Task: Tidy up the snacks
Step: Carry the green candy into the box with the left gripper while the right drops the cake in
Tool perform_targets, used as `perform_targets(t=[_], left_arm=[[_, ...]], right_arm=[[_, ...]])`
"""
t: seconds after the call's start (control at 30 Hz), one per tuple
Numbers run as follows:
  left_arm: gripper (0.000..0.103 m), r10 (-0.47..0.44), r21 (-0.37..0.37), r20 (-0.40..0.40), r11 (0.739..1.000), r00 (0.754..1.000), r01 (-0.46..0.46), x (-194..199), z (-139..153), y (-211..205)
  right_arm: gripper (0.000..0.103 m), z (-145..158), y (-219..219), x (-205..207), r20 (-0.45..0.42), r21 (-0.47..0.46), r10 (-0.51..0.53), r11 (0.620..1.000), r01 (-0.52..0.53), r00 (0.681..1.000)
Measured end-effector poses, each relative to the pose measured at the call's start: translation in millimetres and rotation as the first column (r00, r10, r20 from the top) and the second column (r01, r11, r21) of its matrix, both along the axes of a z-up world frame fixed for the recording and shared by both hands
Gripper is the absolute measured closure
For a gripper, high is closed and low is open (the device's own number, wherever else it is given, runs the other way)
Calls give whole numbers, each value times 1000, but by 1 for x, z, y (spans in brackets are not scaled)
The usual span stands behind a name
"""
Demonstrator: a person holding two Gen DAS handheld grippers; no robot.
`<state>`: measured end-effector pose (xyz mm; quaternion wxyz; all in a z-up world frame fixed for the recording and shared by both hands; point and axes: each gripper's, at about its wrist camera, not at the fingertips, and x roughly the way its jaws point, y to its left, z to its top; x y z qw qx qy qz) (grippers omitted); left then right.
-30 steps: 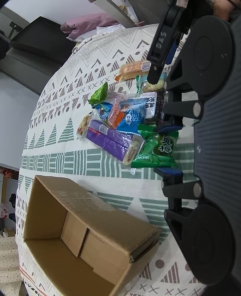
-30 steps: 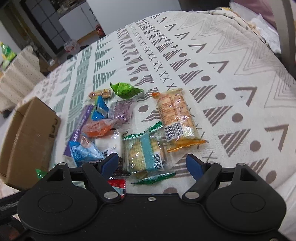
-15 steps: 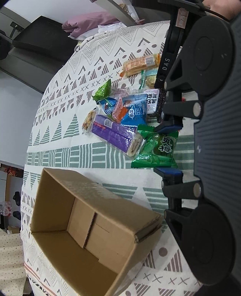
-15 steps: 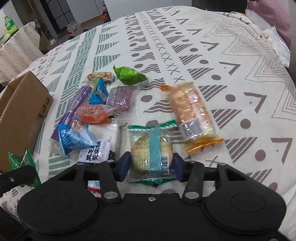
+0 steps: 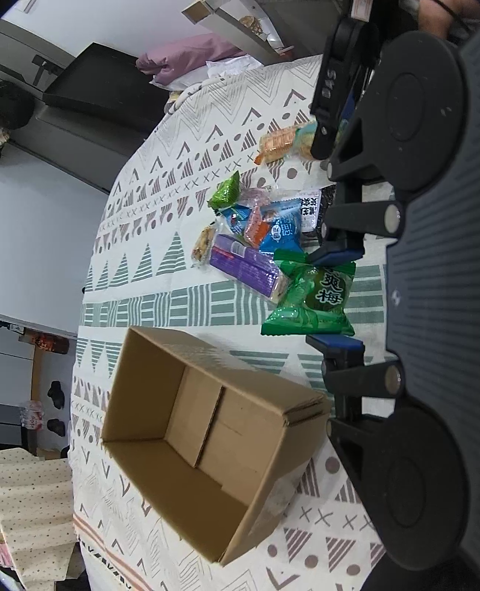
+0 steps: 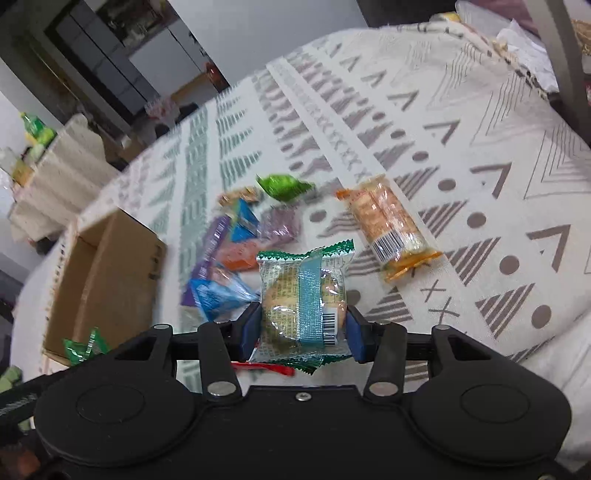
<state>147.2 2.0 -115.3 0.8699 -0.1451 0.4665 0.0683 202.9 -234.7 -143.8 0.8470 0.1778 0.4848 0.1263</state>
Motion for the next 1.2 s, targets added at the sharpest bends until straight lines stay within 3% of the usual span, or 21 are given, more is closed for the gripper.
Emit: perform_targets(t=[0.43,1.2], left_arm=[[66,18,9,84,1000,996,-19,-7,32,19],[66,120,-48,146,992,982,-114,-8,49,110]], right_arm=[[57,53,36,-14,130,30,79,996,-84,988],[56,74,134,-11,169,117,185,971,-206,968]])
